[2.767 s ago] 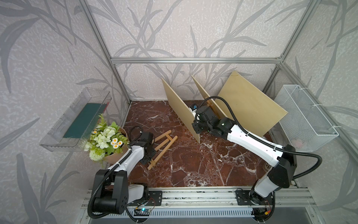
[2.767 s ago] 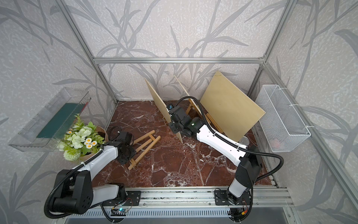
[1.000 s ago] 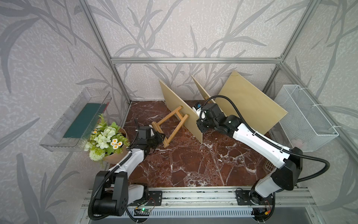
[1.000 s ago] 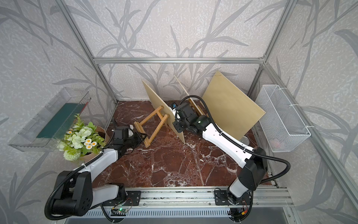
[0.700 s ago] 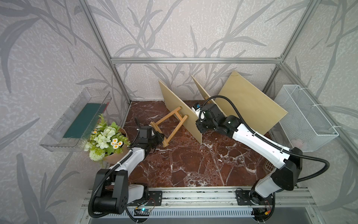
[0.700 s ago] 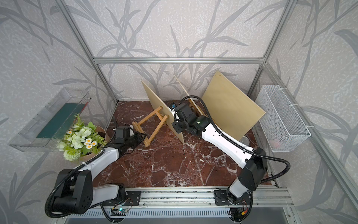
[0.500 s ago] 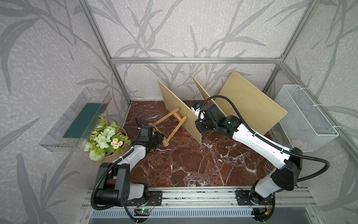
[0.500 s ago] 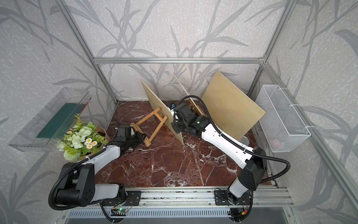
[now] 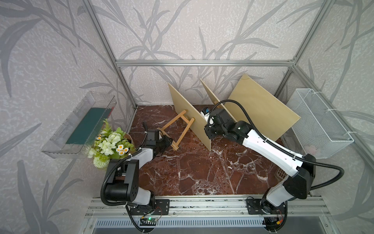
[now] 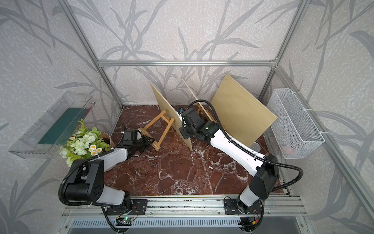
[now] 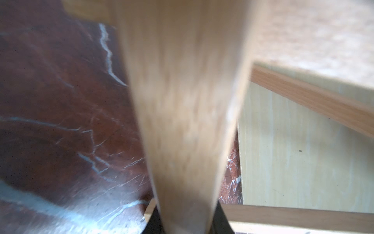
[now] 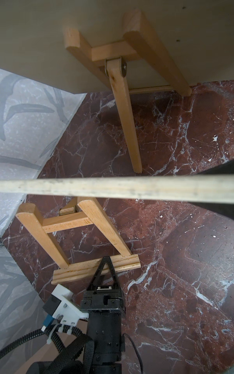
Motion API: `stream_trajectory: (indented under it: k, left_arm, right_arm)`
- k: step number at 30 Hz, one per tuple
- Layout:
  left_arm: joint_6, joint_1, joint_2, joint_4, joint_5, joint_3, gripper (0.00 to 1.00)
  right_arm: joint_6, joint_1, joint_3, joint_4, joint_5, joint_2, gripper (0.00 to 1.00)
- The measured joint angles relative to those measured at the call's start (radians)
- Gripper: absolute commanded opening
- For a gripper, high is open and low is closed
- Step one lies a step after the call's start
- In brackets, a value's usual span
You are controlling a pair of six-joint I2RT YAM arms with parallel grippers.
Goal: Assemble the easel
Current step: Place the easel at the center of the board.
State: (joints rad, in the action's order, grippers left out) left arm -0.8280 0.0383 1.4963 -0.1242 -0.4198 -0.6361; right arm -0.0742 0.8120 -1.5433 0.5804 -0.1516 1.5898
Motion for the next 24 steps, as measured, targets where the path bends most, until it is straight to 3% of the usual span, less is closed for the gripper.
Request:
stream_trajectory:
  k: [4, 6, 9, 16, 24]
  left_arm:
    - [-0.005, -0.006, 0.036, 0.009, -0.019, -0.030, 0.47]
    - [-0.015, -0.006, 0.068, 0.053, -0.007, -0.038, 0.62]
    - [-0.029, -0.013, 0.082, 0.090, 0.002, -0.034, 0.70]
    - [-0.024, -0.011, 0.045, 0.178, 0.027, -0.046, 0.75]
    - [0.026, -0.008, -0.032, 0.468, 0.102, -0.119, 0.80]
  right_arm:
    - [0.000, 0.006, 0.001, 0.000, -0.013, 0.000, 0.00]
    - [-0.001, 0.011, 0.003, 0.000, -0.014, 0.000, 0.00]
    - [-0.006, 0.018, 0.009, -0.004, -0.011, 0.000, 0.00]
    - [-0.035, 0.032, 0.062, -0.053, 0.003, -0.008, 0.00]
    - [-0.042, 0.034, 0.116, -0.066, -0.006, -0.058, 0.00]
